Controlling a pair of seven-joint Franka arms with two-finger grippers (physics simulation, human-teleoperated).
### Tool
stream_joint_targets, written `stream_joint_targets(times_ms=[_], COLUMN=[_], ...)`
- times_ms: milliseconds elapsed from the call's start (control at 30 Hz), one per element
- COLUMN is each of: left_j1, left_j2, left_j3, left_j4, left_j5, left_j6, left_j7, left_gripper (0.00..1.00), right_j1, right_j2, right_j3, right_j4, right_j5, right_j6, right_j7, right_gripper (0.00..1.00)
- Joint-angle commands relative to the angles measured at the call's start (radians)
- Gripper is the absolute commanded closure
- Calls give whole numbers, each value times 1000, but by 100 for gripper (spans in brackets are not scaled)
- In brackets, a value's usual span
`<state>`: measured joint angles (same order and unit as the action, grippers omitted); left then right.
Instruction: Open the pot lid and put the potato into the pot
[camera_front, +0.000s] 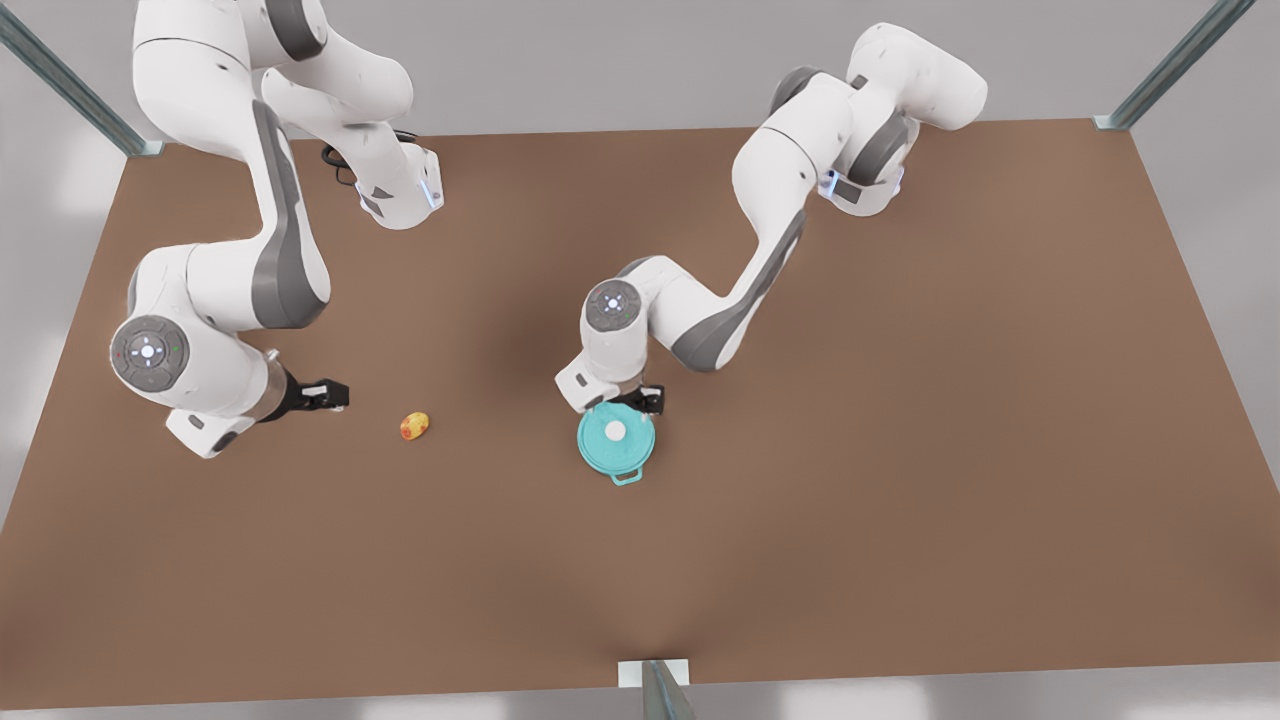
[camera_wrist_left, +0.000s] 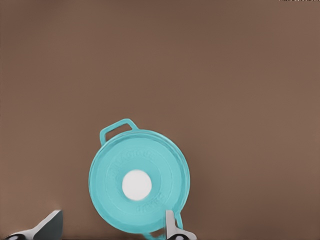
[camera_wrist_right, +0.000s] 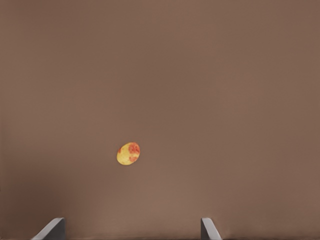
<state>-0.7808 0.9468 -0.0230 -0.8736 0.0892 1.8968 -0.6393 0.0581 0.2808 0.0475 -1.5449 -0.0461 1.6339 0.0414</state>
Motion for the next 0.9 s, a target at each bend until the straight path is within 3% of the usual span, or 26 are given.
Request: stream_joint_targets(times_ms=[0,200,567,867], left_j1=[0,2,-9,-21], left_j2=[3,55,81,115], left_j3=[0,11,9,11], left_j4=[-1,1,-41,-56], left_j5=[17,17,55,64], left_j6=[36,249,242,242], left_j7=[-579,-580,-571,-571], left_gripper=[0,0,0,1], right_j1=[3,17,20,29], right_j2=[-11,-63,17,44], right_j3=[0,18,22,22], right_j4=[-76,-365,-472,-544], right_j5=[23,52,77,77], right_j6=[102,386,682,799], right_j7=[446,707,762,779], right_gripper=[0,0,0,0])
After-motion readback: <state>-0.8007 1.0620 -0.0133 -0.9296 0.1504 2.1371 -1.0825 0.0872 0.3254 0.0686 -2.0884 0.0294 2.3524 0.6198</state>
